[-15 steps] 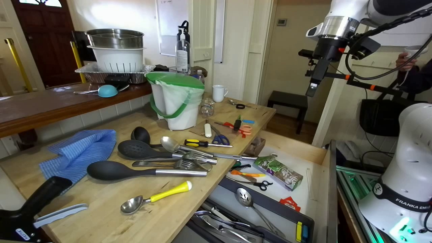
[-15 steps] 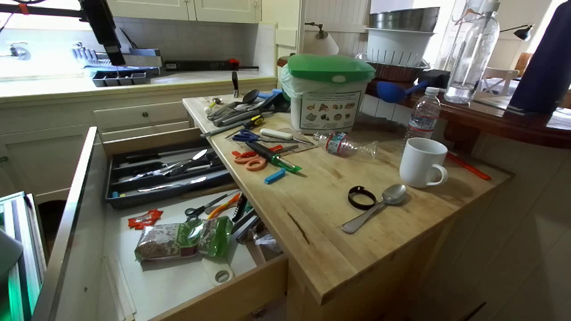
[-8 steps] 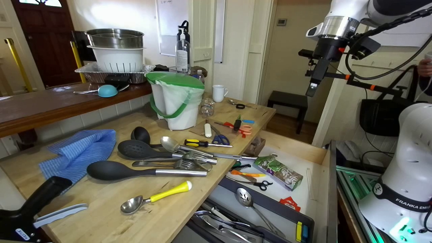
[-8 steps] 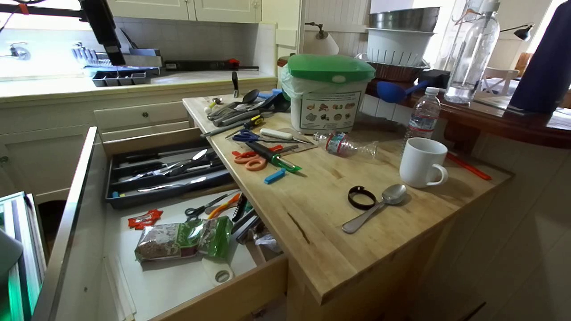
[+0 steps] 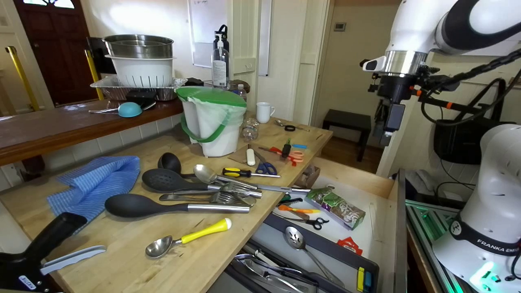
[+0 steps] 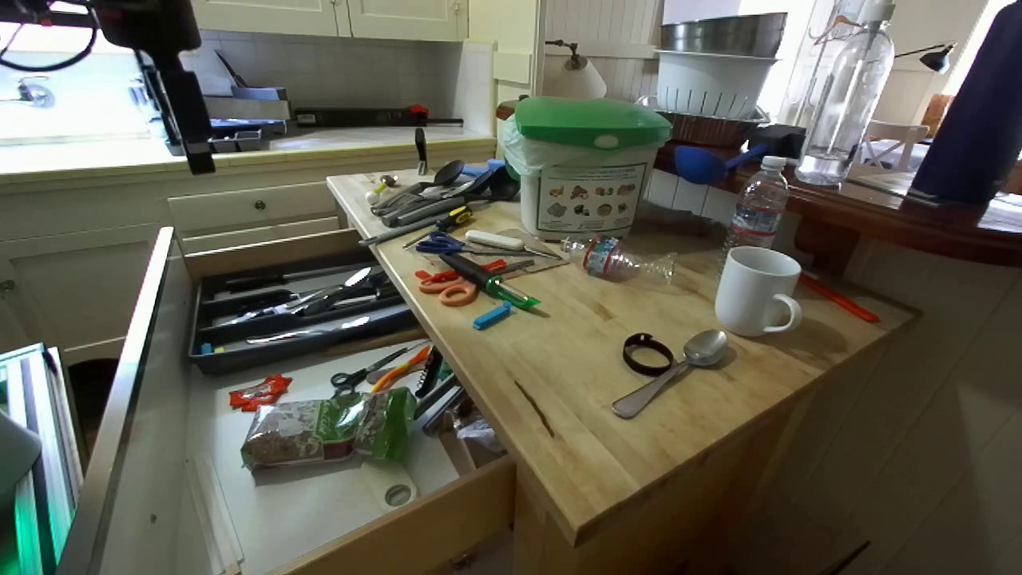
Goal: Take the scissors out of the open drawer and put it on the countertop.
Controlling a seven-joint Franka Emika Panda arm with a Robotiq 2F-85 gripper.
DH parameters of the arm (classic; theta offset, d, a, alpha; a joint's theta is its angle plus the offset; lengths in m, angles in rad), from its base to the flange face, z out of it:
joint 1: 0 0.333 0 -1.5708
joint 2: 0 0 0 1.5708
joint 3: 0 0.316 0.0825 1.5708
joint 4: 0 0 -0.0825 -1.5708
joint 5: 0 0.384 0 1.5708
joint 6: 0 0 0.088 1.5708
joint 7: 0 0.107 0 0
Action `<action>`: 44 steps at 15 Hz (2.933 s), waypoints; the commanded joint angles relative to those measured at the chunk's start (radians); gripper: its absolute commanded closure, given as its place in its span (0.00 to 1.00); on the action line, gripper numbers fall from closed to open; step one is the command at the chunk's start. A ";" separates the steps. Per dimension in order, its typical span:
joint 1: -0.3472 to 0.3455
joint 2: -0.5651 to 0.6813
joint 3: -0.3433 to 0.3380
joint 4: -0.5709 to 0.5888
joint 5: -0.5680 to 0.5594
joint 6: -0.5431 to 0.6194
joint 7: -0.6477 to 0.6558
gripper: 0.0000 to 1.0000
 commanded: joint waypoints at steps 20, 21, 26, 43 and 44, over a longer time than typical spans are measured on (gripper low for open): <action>0.065 0.404 -0.077 -0.072 -0.079 0.651 -0.195 0.00; 0.081 0.441 -0.086 -0.073 -0.054 0.671 -0.223 0.00; 0.128 0.655 -0.036 -0.073 0.005 0.751 -0.244 0.00; 0.001 0.942 0.033 -0.060 -0.284 1.332 0.017 0.00; 0.005 0.973 0.019 -0.060 -0.283 1.373 0.043 0.00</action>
